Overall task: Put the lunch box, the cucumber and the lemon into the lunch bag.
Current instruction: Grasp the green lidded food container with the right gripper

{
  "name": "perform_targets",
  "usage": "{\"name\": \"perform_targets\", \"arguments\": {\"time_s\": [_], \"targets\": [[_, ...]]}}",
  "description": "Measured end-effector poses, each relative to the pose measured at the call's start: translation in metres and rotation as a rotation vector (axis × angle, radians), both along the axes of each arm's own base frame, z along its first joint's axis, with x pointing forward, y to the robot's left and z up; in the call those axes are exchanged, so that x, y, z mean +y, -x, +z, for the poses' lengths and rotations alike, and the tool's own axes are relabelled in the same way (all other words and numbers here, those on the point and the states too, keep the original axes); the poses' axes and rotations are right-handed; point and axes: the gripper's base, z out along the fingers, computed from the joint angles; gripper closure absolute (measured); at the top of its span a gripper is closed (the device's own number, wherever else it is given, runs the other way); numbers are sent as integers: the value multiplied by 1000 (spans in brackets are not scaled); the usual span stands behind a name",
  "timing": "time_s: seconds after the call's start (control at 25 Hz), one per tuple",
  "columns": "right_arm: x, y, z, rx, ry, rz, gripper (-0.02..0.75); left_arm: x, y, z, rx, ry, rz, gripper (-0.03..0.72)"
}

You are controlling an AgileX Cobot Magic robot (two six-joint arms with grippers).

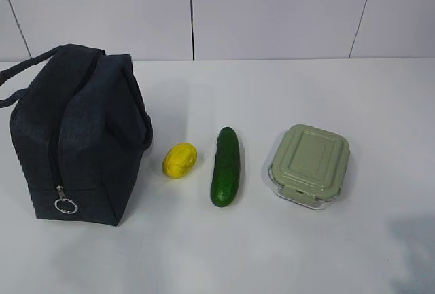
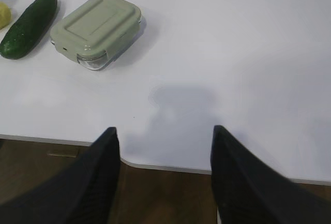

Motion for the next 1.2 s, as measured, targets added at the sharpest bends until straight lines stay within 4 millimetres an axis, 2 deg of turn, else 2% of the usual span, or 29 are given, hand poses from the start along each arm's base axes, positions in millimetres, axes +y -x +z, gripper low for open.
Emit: {"name": "perform_targets", "arguments": {"time_s": [1.2], "targets": [[2,0,0,3,-19,13,316,0,0,0,0,0,0,368]]}}
